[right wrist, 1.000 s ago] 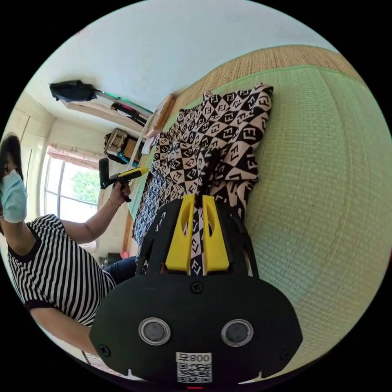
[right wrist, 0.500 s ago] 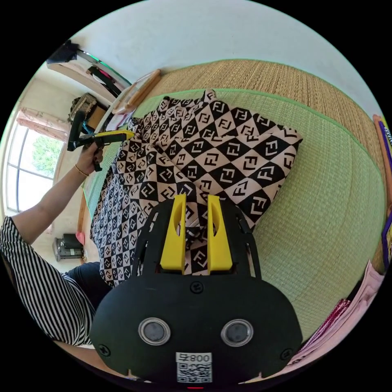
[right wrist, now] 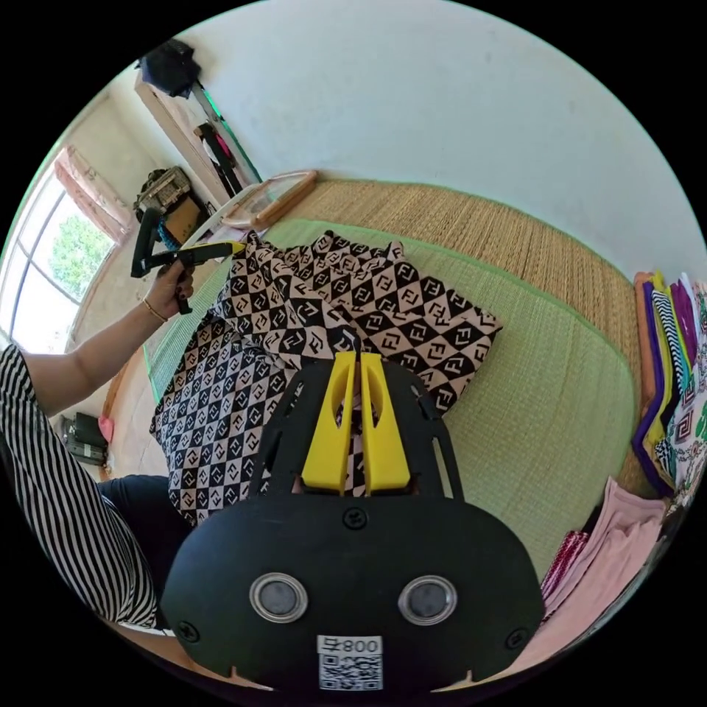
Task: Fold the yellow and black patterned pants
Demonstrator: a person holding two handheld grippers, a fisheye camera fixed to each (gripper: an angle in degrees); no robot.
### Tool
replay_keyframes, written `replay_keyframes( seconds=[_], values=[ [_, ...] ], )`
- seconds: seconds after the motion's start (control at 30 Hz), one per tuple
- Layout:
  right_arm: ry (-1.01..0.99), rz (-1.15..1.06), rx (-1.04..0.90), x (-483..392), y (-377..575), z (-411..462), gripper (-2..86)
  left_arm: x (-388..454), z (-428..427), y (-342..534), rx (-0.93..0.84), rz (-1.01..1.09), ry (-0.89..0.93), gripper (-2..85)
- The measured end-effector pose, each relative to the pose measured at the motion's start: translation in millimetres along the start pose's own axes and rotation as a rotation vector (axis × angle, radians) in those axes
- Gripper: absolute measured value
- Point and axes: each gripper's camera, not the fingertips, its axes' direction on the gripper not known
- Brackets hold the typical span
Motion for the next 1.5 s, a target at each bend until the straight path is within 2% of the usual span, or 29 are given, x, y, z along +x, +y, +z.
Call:
replay_keyframes(
  seconds=[0.1,0.2,0.27,0.4,0.47,0.57,0.7,0.77,0.8,0.9,1.03,1.13,1.27,1.33,1.4,1.5],
  values=[
    [0.005,0.052,-0.006,15,-8,7,1.3,-16,24,-4,-0.075,-0.07,0.016,4.6],
    [-0.111,0.172,-0.043,45,-8,23,1.5,-31,30,4,-0.065,-0.177,0.047,4.8],
    [-0.189,0.147,0.066,44,3,10,1.2,-28,23,15,-0.031,-0.155,0.115,4.8],
    [-0.18,0.135,0.089,28,16,8,0.7,-18,28,38,-0.108,-0.092,0.07,4.0],
    [-0.261,0.104,0.009,17,20,31,0.4,-23,40,57,-0.179,-0.116,0.046,3.0],
    [-0.232,0.131,-0.146,14,28,65,0.2,-32,41,73,-0.176,-0.172,0.069,2.1],
    [-0.241,0.118,-0.016,7,38,39,0.1,-26,28,82,-0.131,-0.136,0.03,1.5],
    [-0.137,0.101,-0.117,1,40,50,0.1,-27,43,89,-0.233,-0.106,-0.014,1.1],
    [-0.126,0.096,-0.156,2,41,57,0.2,-28,42,91,-0.211,-0.098,-0.008,1.0],
    [-0.212,0.156,-0.136,17,51,55,0.3,-34,38,95,-0.181,-0.174,0.022,1.4],
    [-0.094,0.152,-0.068,16,63,25,1.3,-15,32,100,-0.141,-0.1,0.126,4.9],
    [-0.05,0.244,0.006,35,73,4,3.6,17,37,101,-0.147,0.038,0.207,7.0],
    [-0.216,0.384,0.135,74,84,-12,6.5,72,65,97,-0.216,0.257,0.193,7.4],
    [-0.261,0.424,0.139,87,84,-9,6.3,89,80,97,-0.243,0.327,0.15,6.2],
    [-0.275,0.466,0.109,98,81,-2,4.7,98,94,98,-0.286,0.356,0.073,4.1],
    [-0.373,0.48,0.112,112,77,3,1.5,99,96,100,-0.268,0.344,0.077,1.8]
  ],
)
